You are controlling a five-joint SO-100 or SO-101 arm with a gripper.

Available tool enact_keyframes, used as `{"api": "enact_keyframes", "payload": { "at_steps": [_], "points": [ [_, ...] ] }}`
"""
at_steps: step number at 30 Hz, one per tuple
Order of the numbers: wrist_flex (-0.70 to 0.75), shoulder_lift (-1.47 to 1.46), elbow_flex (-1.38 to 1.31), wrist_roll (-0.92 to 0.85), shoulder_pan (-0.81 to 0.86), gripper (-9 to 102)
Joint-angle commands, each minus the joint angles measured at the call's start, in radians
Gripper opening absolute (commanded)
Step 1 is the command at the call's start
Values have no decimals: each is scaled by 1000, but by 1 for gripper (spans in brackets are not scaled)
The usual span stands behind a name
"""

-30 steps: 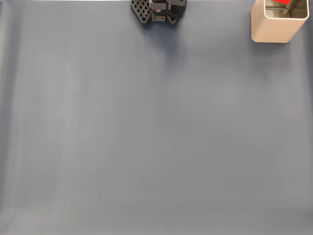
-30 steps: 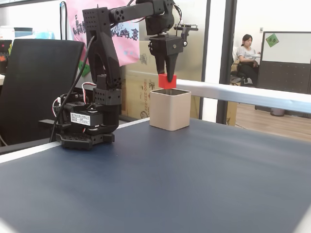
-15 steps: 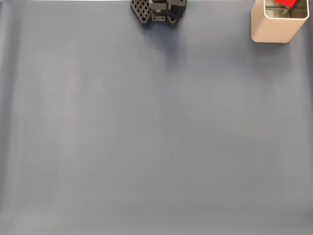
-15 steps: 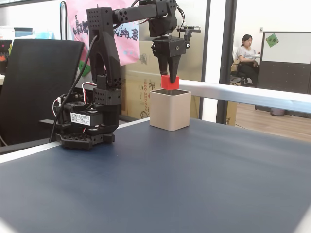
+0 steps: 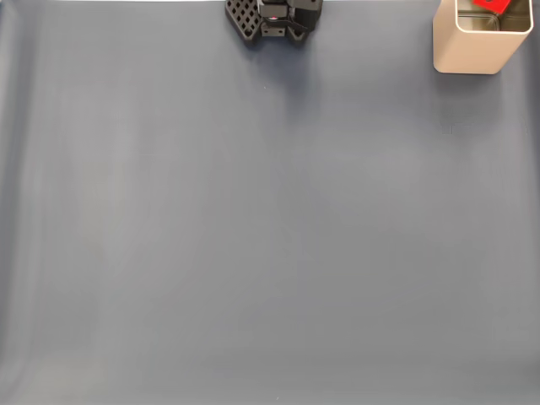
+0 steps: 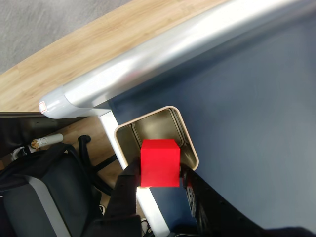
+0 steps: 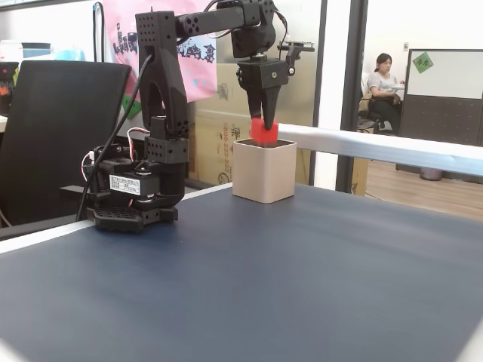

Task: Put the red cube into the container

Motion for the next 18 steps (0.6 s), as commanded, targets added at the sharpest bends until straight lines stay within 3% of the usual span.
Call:
{"api": "enact_keyframes", "payload": {
  "at_steps": [1, 9, 18],
  "points": [
    [2, 8, -51, 15, 3, 24],
    [40, -2, -81, 38, 2, 35],
    [48, -14, -84, 29, -12, 36]
  ]
}}
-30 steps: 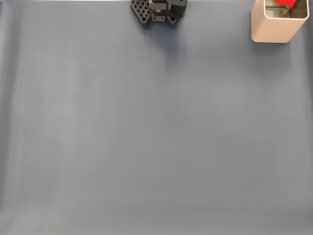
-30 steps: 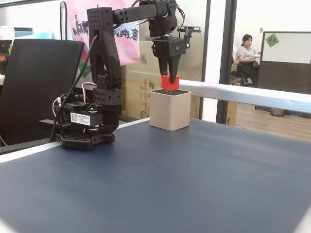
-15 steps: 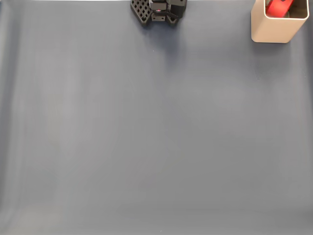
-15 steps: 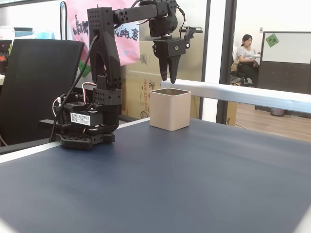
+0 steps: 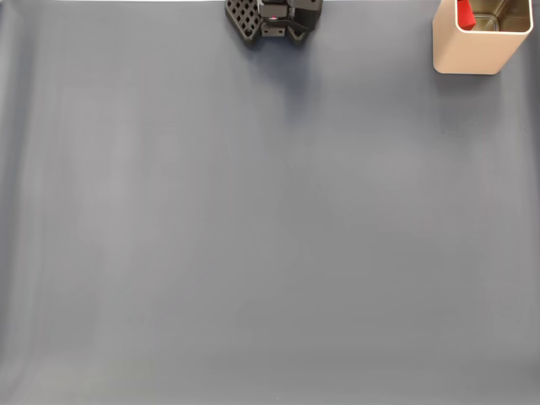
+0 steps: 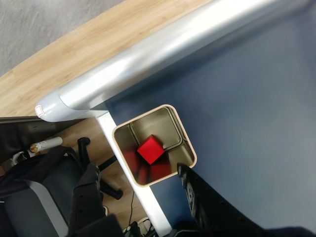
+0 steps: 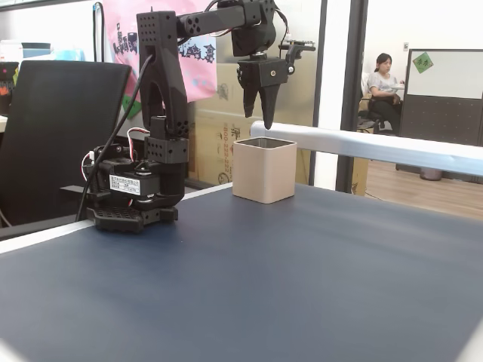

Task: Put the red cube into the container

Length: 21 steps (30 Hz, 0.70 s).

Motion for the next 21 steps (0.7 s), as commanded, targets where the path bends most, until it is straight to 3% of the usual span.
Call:
{"api": "enact_keyframes", "payload": {
  "at_steps": [1, 21],
  "points": [
    [8, 0, -55, 5, -11, 36],
    [-6, -2, -74, 28, -6, 33]
  ]
}}
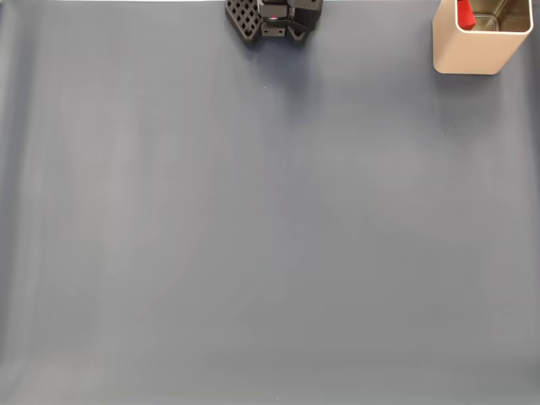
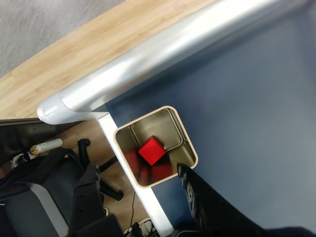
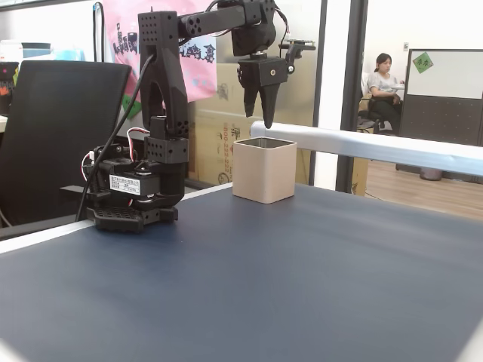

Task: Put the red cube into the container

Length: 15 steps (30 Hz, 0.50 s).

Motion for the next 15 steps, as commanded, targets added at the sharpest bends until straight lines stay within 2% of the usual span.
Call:
{"api": "enact_keyframes", "payload": {
  "at_steps": [1, 10, 15],
  "points": [
    [-17, 12, -55, 11, 8, 31],
    [-9, 61, -71, 57, 175, 0],
    [-6, 166, -5, 66, 413, 0]
  ]
}}
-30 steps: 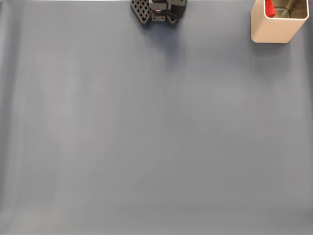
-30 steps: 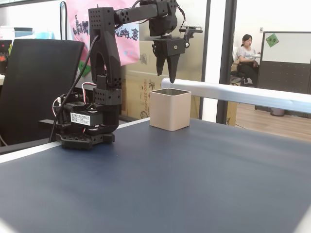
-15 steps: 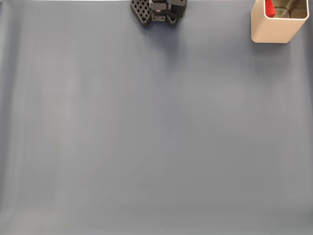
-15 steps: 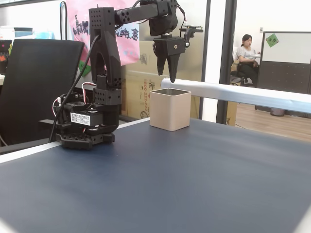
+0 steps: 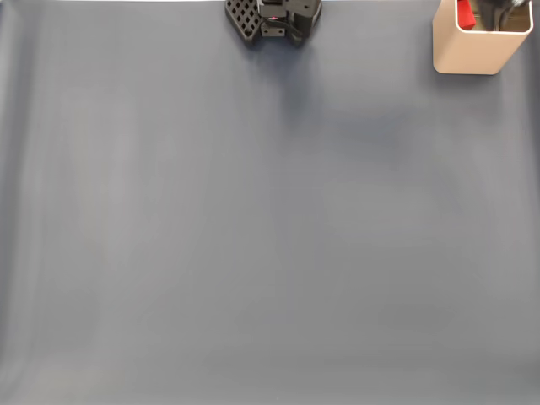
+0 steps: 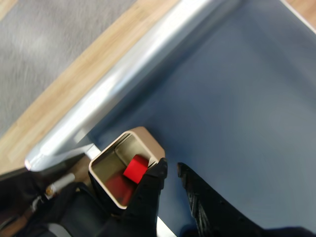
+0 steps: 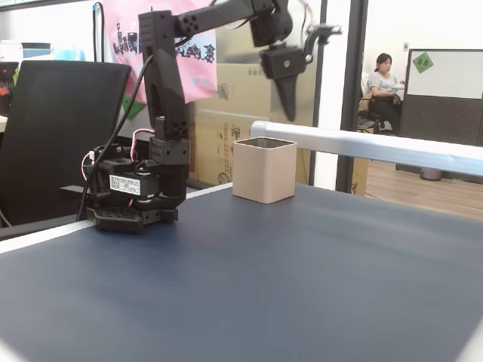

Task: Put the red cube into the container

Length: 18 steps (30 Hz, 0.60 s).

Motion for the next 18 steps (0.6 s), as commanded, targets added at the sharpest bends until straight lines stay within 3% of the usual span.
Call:
{"api": "enact_keyframes", "payload": {
  "at_steps": [1, 5, 12, 18],
  "points": [
    [-3, 109, 41, -5, 155, 0],
    [-72, 253, 193, -86, 430, 0],
    [-399, 572, 635, -308, 911, 0],
    [-618, 825, 1014, -383, 1115, 0]
  ]
}}
